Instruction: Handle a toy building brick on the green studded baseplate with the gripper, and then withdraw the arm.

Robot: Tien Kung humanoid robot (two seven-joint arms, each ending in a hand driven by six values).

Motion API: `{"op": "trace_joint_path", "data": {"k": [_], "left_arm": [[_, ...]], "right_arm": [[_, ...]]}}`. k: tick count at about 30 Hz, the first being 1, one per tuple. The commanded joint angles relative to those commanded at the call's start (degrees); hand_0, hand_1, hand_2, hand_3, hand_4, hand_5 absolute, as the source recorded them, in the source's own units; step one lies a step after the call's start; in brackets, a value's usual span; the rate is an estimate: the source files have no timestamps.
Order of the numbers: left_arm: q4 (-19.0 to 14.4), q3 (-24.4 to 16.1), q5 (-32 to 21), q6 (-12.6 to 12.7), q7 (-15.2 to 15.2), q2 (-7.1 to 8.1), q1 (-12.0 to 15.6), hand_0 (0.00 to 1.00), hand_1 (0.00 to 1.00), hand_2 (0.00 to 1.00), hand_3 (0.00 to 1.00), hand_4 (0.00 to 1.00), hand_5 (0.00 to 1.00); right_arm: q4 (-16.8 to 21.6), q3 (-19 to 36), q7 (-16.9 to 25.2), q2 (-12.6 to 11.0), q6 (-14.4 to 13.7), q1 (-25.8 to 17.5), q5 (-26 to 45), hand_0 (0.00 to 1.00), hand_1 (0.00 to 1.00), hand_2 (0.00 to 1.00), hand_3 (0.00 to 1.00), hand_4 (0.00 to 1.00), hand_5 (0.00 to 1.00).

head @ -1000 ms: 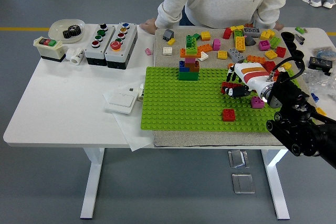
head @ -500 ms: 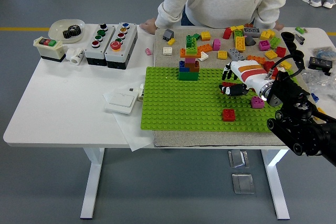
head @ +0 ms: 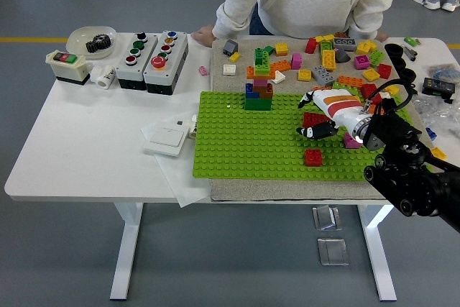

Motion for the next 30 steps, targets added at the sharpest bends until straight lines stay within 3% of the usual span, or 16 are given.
{"op": "trace_joint_path", "data": {"k": [5, 6, 30], "left_arm": [[0.00, 0.12, 0.08, -0.02, 0.04, 0.00, 0.06, 0.780, 0.721, 0.689, 0.572, 0.595, 0.613], [0.00, 0.14, 0.10, -0.03, 0.04, 0.00, 0.07, 0.779, 0.721, 0.689, 0.572, 0.595, 0.613], [0.00, 1.12, -0.74, 0.05, -0.08, 0.00, -0.48, 0.780, 0.722, 0.688, 0.572, 0.594, 0.613]], "right_arm": [[-0.92, 0.01, -0.47, 0.46, 0.04, -0.09, 0.34, 0.667, 0.658, 0.724, 0.681, 0.822, 0.395], [-1.11, 0.06, -0.56, 0.55, 0.03, -0.10, 0.41, 0.656, 0.652, 0.719, 0.698, 0.866, 0.413], [-4.15, 0.87, -1.77, 1.76, -0.39, 0.06, 2.55, 0.588, 0.602, 0.674, 0.668, 0.855, 0.413]]}}
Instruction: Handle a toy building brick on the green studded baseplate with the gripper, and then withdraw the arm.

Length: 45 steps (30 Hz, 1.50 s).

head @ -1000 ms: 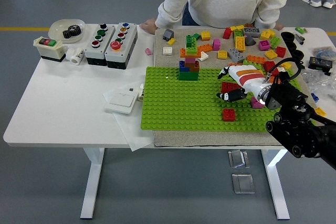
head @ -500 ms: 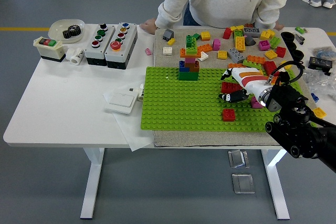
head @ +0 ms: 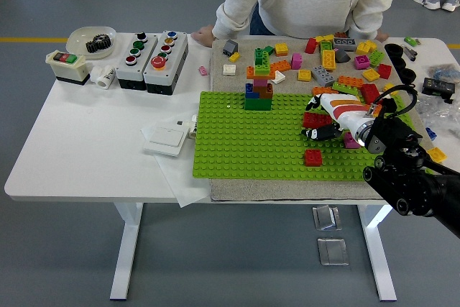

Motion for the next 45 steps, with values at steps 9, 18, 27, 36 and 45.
{"op": "trace_joint_path", "data": {"k": [9, 18, 27, 36, 45], "left_arm": [[0.00, 0.34, -0.26, 0.04, -0.03, 0.00, -0.29, 0.779, 0.721, 0.688, 0.572, 0.592, 0.608], [0.00, 0.90, -0.66, 0.09, -0.06, -0.01, -0.54, 0.779, 0.721, 0.691, 0.572, 0.594, 0.613], [0.00, 1.10, -0.83, 0.16, -0.11, -0.01, -0.71, 0.780, 0.723, 0.692, 0.573, 0.595, 0.615], [0.00, 1.19, -0.86, 0.20, -0.13, -0.03, -0.86, 0.779, 0.724, 0.695, 0.573, 0.593, 0.613], [0.00, 1.41, -0.99, 0.15, -0.14, -0.05, -0.78, 0.779, 0.726, 0.695, 0.572, 0.595, 0.616]], "right_arm": [[-0.44, 0.12, -0.23, 0.07, -0.70, 0.18, -0.32, 0.539, 0.575, 0.629, 0.624, 0.826, 0.405], [-1.37, 0.03, -0.73, 0.36, -0.66, 0.37, -0.59, 0.515, 0.542, 0.601, 0.594, 0.794, 0.409], [-1.92, -0.04, -0.88, 0.53, -0.43, 0.37, -0.69, 0.500, 0.538, 0.594, 0.588, 0.791, 0.412], [-1.90, -0.36, -0.84, 0.48, -0.44, 0.50, -1.07, 0.441, 0.494, 0.547, 0.543, 0.748, 0.409], [-1.98, -0.67, -0.83, 0.53, -0.57, 0.35, -1.68, 0.407, 0.471, 0.534, 0.529, 0.737, 0.420]]}}
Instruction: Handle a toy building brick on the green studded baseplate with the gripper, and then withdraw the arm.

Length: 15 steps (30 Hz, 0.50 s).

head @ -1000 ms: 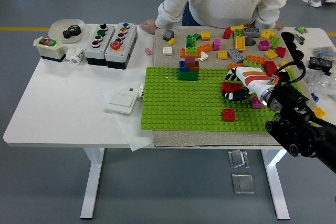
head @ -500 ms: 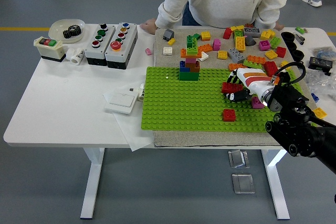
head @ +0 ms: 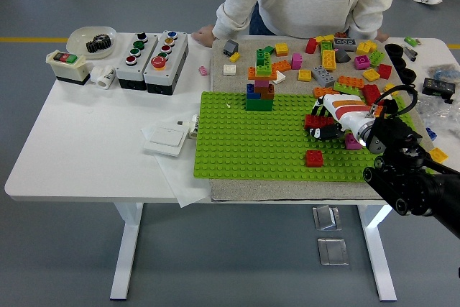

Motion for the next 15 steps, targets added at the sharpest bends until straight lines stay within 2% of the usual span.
{"op": "trace_joint_path", "data": {"k": [2, 3, 15], "left_arm": [[0.00, 0.03, -0.02, -0.01, 0.01, 0.00, 0.02, 0.779, 0.726, 0.695, 0.572, 0.595, 0.616], [0.00, 0.00, 0.03, -0.02, 0.02, 0.00, 0.04, 0.779, 0.725, 0.694, 0.572, 0.594, 0.613], [0.00, 0.07, 0.22, -0.20, 0.16, 0.06, 0.46, 0.779, 0.726, 0.690, 0.572, 0.594, 0.613]], "right_arm": [[-0.03, -0.04, 0.00, 0.00, -0.05, -0.02, -0.13, 0.407, 0.471, 0.534, 0.529, 0.737, 0.420], [-0.05, -0.07, 0.00, -0.01, -0.10, -0.05, -0.28, 0.376, 0.466, 0.531, 0.523, 0.731, 0.426], [0.51, -0.27, 0.84, -0.42, -1.00, -0.33, -1.39, 0.374, 0.466, 0.527, 0.516, 0.717, 0.438]]}}
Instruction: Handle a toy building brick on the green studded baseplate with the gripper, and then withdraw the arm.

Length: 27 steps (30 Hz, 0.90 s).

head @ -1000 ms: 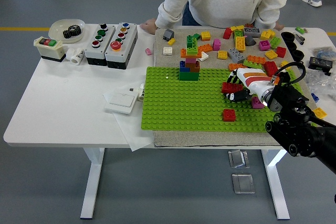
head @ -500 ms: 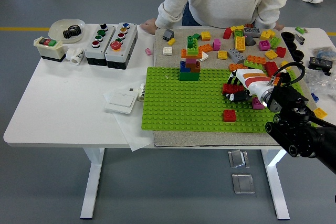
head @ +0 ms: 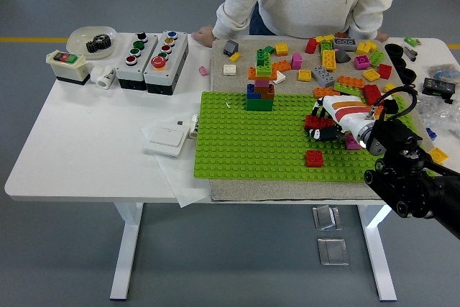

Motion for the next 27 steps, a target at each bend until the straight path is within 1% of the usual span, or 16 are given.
{"op": "trace_joint_path", "data": {"k": [5, 6, 12, 27], "left_arm": [[0.00, -0.14, 0.28, -0.11, 0.05, 0.03, 0.14, 0.779, 0.726, 0.690, 0.572, 0.594, 0.613], [0.00, -0.16, 0.30, -0.13, 0.05, 0.04, 0.16, 0.778, 0.725, 0.692, 0.572, 0.594, 0.614], [0.00, -0.30, 0.42, -0.16, 0.05, 0.06, 0.18, 0.778, 0.724, 0.689, 0.572, 0.595, 0.614], [0.00, -0.73, 0.53, -0.16, 0.00, 0.08, 0.20, 0.779, 0.723, 0.691, 0.571, 0.594, 0.612]], "right_arm": [[0.74, 0.04, 0.24, -0.39, -0.26, -0.07, -0.48, 0.374, 0.466, 0.527, 0.516, 0.717, 0.438], [0.99, 0.04, 0.29, -0.54, -0.32, -0.07, -0.67, 0.374, 0.466, 0.526, 0.516, 0.713, 0.458], [2.16, 0.21, 0.38, -1.15, -0.51, 0.06, -1.23, 0.375, 0.466, 0.525, 0.514, 0.710, 0.463], [6.33, 0.47, 0.51, -3.26, -0.79, 0.27, -1.40, 0.373, 0.465, 0.523, 0.514, 0.691, 0.451]]}}
